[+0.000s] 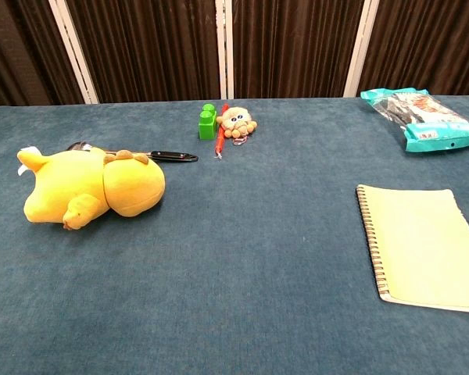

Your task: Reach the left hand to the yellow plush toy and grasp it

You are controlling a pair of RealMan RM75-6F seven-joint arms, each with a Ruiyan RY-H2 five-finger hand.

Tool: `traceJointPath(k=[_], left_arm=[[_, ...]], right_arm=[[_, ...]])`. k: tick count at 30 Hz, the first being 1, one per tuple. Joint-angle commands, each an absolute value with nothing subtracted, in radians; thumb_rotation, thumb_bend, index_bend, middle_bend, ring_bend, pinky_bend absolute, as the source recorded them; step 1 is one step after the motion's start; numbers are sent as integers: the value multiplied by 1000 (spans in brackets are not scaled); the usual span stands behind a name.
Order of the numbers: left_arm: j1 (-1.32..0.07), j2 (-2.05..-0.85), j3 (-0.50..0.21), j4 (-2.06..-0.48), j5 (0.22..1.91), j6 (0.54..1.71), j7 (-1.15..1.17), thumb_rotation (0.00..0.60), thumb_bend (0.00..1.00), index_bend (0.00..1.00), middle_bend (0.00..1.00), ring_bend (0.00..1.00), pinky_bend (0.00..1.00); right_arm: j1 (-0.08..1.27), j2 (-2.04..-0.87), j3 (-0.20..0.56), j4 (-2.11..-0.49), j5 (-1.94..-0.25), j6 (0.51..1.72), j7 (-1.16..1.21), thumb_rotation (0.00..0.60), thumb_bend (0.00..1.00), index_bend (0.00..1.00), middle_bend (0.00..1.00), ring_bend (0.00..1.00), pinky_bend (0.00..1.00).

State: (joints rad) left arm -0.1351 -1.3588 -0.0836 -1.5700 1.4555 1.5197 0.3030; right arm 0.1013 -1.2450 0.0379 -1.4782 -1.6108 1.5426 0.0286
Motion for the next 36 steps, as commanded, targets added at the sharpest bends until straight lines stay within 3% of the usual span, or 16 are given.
traceJointPath(k=[1,25,27,29,32,34,36], left_arm=[[-136,-1359,-84,-1569,1454,1517,303,600,136,0,0,0,0],[-150,-1370,-92,-1558,1431,1487,305,600,182,0,0,0,0],[-152,-1373,-94,-1557,1430,1485,304,600,240,0,0,0,0],[-156,-1376,-95,-1557,1431,1480,302,600,413,0,0,0,0],[-166,-1384,-96,-1560,1432,1468,296,600,883,0,0,0,0],[-176,-1395,-99,-1557,1433,1457,295,600,987,0,0,0,0],[-201,-1433,-103,-1536,1448,1437,282,600,1000,0,0,0,0]], right_arm=[[102,-1245,38,-1480,-1608,1539,28,600,71,0,0,0,0],[105,-1239,34,-1491,-1600,1518,24,600,71,0,0,0,0],[104,-1238,34,-1493,-1602,1521,24,600,70,0,0,0,0],[104,-1239,33,-1493,-1605,1523,23,600,70,0,0,0,0],[104,-1239,33,-1494,-1606,1523,20,600,71,0,0,0,0],[104,-1240,33,-1494,-1604,1521,19,600,70,0,0,0,0],[103,-1239,31,-1498,-1609,1525,18,600,70,0,0,0,0]])
